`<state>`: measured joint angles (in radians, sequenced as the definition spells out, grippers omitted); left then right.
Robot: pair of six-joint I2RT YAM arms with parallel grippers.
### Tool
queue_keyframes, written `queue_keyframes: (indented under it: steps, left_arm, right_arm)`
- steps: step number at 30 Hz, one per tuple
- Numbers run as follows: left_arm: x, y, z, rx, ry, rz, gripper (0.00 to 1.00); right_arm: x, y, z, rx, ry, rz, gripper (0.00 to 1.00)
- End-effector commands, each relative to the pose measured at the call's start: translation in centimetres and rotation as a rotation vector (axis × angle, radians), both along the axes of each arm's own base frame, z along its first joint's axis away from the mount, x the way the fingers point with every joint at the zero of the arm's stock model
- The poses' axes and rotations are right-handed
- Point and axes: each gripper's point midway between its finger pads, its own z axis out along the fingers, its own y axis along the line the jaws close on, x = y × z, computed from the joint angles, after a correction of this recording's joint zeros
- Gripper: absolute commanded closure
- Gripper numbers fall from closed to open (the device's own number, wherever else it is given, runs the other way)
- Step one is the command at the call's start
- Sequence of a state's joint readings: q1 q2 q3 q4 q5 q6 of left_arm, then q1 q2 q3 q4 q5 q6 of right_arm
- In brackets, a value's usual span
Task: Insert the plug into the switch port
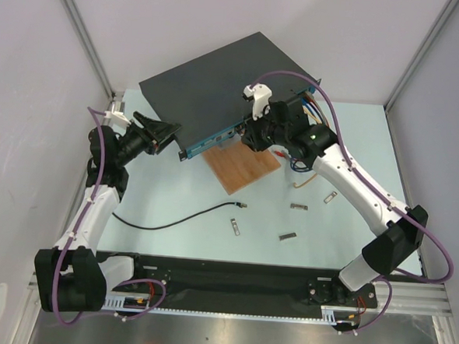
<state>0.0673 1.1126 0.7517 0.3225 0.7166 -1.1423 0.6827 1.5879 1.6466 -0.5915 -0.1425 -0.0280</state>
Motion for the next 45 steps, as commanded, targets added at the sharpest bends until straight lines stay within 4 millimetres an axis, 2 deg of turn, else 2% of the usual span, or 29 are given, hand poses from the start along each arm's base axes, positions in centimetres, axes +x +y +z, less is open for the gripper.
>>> queue_keyframes:
  steps: [1, 4, 5, 13, 22, 29, 34, 36, 37, 45]
  left_arm:
    - [-0.2, -0.8, -0.8, 0.063, -0.029, -0.033, 1.0]
    - [-0.1, -0.8, -0.9, 0.062, -0.025, -0.032, 1.0]
    - [-0.1, -0.8, -0.8, 0.061, -0.027, -0.032, 1.0]
    - [-0.1, -0.9, -0.8, 0.061, -0.028, -0.039, 1.0]
    - [-0.2, -0.9, -1.4, 0.063, -0.017, -0.04, 1.0]
    - [-0.2, -1.1, -1.6, 0.063, -0.012, -0.048, 1.0]
    - [-0.3, -1.2, -1.9, 0.064, -0.006, -0.051, 1.0]
    - [-0.4, -1.3, -2.0, 0.065, -0.004, -0.053, 1.0]
    - [-0.4, -1.3, -2.0, 0.067, -0.004, -0.054, 1.0]
    - [-0.6, -1.7, -2.4, 0.079, -0.002, -0.065, 1.0]
  right_arm:
    - [1.0, 0.9, 3.5, 0.077, -0.082, -0.024, 0.76]
    - [1.5, 0.9, 3.7, 0.09, -0.112, -0.045, 0.76]
    - [1.6, 0.9, 3.2, 0.086, -0.111, -0.049, 0.78]
    - [2.4, 1.4, 4.9, 0.179, -0.153, -0.098, 0.79]
    - [3.2, 1.0, 6.2, 0.273, -0.202, -0.17, 0.87]
    - [4.4, 0.6, 7.1, 0.324, -0.251, -0.237, 0.88]
    - [5.1, 0.8, 8.5, 0.39, -0.287, -0.251, 0.86]
    - [5.3, 0.8, 8.6, 0.396, -0.289, -0.255, 0.87]
    - [5.3, 1.0, 9.5, 0.427, -0.308, -0.25, 0.87]
    - [5.9, 1.6, 11.4, 0.474, -0.359, -0.238, 0.9]
